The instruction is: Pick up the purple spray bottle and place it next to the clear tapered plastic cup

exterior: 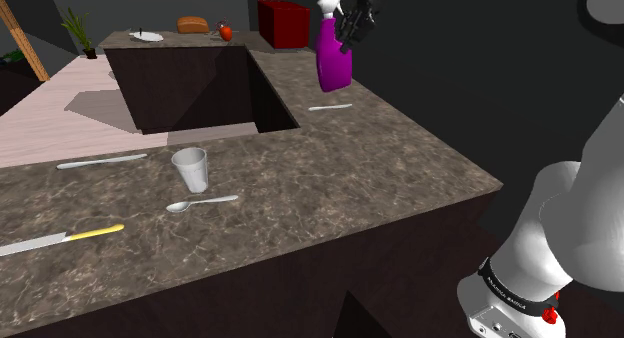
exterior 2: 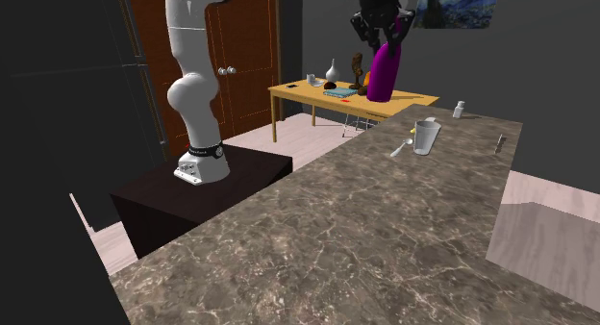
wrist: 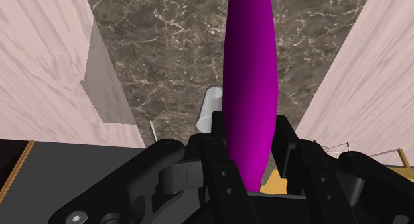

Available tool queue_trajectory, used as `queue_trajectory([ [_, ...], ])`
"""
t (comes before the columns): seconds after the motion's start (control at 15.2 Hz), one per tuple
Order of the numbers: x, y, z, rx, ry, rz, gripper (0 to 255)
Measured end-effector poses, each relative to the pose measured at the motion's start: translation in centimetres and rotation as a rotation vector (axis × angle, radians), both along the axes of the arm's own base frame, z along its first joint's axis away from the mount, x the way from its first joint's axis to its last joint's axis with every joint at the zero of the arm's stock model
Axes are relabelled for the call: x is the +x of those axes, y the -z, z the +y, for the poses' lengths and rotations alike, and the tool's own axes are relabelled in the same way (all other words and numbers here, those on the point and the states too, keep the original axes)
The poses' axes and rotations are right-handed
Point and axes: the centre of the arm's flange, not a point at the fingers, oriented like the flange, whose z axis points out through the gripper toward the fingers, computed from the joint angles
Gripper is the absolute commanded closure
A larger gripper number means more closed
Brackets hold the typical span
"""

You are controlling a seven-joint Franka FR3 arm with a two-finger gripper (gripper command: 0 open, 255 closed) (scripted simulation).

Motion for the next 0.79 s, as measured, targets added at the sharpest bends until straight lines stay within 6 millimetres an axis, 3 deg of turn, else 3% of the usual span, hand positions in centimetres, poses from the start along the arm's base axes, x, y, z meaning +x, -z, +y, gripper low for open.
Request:
queue_trajectory([
  [0.79, -0.4, 0.0, 15.7, -0.001, 0.000, 0.000, 255],
])
